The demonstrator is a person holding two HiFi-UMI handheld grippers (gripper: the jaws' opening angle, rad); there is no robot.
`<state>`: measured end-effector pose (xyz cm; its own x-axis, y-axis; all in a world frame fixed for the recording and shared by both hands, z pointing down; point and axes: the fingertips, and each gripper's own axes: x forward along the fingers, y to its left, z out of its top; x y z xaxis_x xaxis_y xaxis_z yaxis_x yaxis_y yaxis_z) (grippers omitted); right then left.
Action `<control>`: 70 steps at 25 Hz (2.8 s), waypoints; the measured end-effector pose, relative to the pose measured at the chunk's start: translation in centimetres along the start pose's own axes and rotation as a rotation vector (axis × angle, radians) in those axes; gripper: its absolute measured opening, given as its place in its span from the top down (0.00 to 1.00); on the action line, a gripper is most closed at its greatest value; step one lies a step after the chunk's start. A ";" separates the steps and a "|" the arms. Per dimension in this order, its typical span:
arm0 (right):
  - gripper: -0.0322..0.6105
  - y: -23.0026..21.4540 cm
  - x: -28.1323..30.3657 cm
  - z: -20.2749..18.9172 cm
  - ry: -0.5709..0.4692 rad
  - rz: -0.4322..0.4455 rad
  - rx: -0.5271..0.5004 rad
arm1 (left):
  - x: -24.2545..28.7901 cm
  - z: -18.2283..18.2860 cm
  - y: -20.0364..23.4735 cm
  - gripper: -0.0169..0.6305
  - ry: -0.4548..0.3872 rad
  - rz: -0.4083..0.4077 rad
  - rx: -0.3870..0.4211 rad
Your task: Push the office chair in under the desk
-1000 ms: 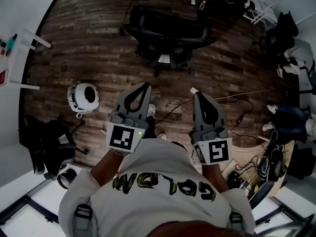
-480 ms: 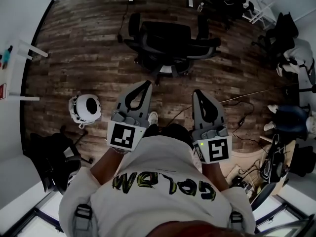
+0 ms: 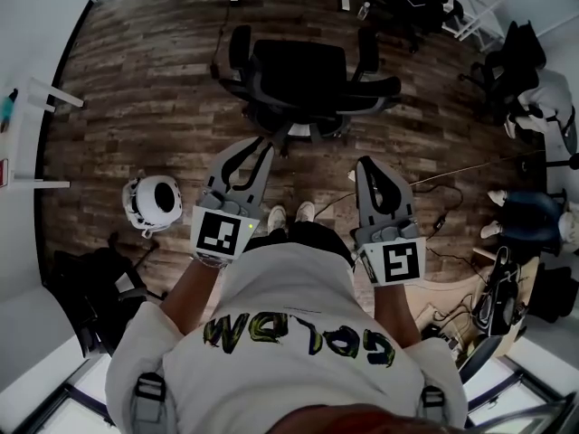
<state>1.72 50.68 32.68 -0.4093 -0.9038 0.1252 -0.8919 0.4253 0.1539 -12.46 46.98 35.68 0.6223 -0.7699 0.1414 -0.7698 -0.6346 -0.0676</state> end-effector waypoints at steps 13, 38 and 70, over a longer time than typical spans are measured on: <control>0.72 -9.5 3.4 -10.5 0.247 0.046 -0.338 | 5.8 -9.9 7.6 0.69 0.286 0.015 0.351; 0.60 -18.3 14.7 -26.6 0.585 0.259 -0.764 | 16.0 -22.0 16.5 0.63 0.606 -0.135 0.833; 0.63 -24.9 26.4 -26.4 0.647 0.214 -0.739 | 27.6 -21.3 24.5 0.63 0.652 -0.166 0.757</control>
<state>18.20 17.54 58.05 -0.1684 -0.6978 0.6962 -0.3785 0.6979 0.6080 -17.20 11.61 59.01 0.3400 -0.6254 0.7024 -0.2476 -0.7800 -0.5746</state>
